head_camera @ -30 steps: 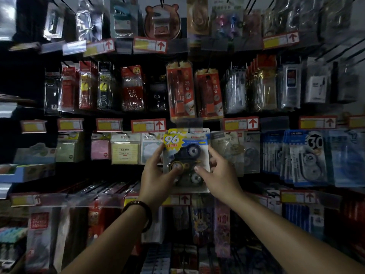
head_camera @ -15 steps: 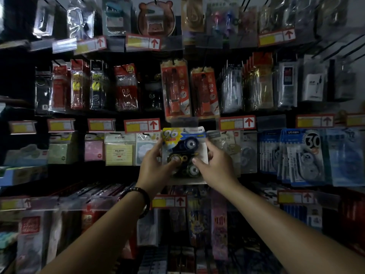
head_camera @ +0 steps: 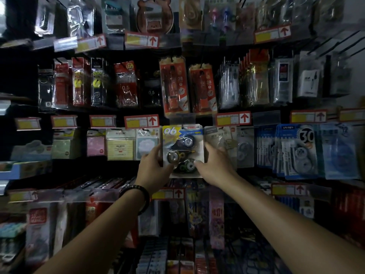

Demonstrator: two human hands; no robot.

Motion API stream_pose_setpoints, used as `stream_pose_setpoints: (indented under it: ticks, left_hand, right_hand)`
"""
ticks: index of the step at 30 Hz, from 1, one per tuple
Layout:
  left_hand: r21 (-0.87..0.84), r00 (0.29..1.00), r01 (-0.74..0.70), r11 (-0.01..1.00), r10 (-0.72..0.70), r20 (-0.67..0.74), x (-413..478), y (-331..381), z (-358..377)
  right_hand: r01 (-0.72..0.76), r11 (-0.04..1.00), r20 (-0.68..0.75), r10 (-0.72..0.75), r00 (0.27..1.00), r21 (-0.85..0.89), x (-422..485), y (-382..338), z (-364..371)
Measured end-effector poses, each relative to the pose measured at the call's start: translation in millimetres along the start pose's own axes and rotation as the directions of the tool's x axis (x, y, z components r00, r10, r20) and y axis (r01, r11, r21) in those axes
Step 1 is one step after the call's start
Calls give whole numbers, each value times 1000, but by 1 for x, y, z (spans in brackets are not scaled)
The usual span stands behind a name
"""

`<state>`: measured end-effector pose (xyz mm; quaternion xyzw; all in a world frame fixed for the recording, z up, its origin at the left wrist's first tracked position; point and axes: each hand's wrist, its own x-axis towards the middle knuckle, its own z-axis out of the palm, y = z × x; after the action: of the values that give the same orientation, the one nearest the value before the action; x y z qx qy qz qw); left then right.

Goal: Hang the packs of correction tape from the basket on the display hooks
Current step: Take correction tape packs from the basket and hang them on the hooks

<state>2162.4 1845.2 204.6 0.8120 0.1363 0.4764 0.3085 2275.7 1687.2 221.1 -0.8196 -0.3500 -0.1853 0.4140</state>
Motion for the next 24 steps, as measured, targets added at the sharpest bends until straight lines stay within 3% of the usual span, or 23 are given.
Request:
stream_pose_setpoints:
  ticks: [4,8,10,14,18,20,22,24]
  left_hand:
    - [67,1000,-1,998,1,2,-29,4,-13]
    - [107,983,-185,977,183,30,-97,7,-18]
    - [136,968,-231,963,214,131,-142,-3,-15]
    - [184,915,-163,969,79,395,-235,-47,5]
    - [338,746,-87,937,-163,645,-335,-111,36]
    - [415,620,-73,907,-285,731,-394,-149,55]
    - [425,457,32,904,-392,798,-447,-174,70]
    - [422,335,52,905,-414,846,-484,-193,85]
  right_hand:
    - [-3,999,27,2,1000,33,-31,6,-7]
    - [50,992,48,-56,997,116,-89,22,-3]
    - [79,987,85,-91,992,140,-124,40,8]
    - [4,991,251,-38,967,133,-199,87,42]
    - [-168,981,514,96,852,94,-284,152,85]
    - [-256,966,612,183,770,33,-338,198,115]
    - [-330,942,671,280,686,-55,-391,240,138]
    - [-397,906,711,374,596,-144,-441,281,159]
